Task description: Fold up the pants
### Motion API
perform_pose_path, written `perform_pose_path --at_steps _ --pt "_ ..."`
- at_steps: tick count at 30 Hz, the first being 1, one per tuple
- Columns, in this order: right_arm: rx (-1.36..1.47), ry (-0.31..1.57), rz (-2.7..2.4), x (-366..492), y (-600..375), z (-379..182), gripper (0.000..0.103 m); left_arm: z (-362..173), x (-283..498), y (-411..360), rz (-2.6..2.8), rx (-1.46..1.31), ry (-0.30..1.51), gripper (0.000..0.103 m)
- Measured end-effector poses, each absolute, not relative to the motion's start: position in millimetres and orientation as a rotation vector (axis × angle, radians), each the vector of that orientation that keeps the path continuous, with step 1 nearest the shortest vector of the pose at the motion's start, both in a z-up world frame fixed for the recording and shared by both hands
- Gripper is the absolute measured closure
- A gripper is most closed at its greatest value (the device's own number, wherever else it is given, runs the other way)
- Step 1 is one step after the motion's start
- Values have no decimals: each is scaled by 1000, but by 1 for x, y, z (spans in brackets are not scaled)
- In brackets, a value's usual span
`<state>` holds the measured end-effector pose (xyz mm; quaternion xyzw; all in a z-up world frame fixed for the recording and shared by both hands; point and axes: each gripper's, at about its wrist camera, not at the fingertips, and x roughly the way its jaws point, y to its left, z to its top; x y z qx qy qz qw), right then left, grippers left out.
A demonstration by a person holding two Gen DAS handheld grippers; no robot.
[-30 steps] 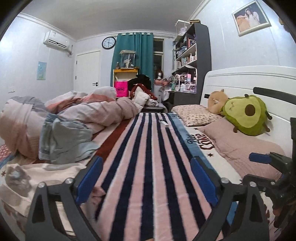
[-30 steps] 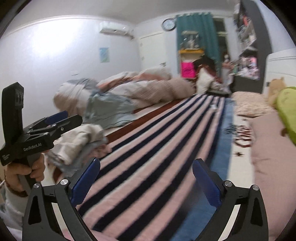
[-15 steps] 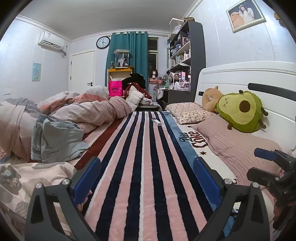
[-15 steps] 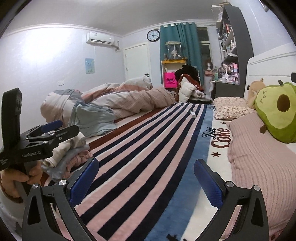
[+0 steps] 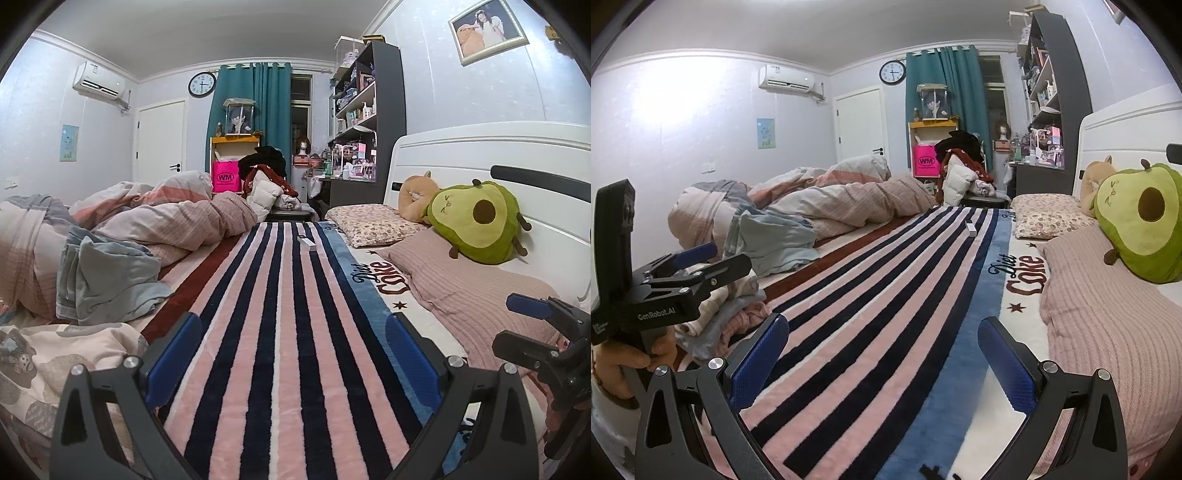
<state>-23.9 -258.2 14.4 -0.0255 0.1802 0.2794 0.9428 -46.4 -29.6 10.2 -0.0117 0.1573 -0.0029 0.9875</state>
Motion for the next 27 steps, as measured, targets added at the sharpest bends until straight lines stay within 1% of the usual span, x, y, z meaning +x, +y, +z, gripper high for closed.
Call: perform_pose_path --at_steps 27 --pt "-51 371 556 -27 -265 14 1 11 -44 -35 -14 -30 317 4"
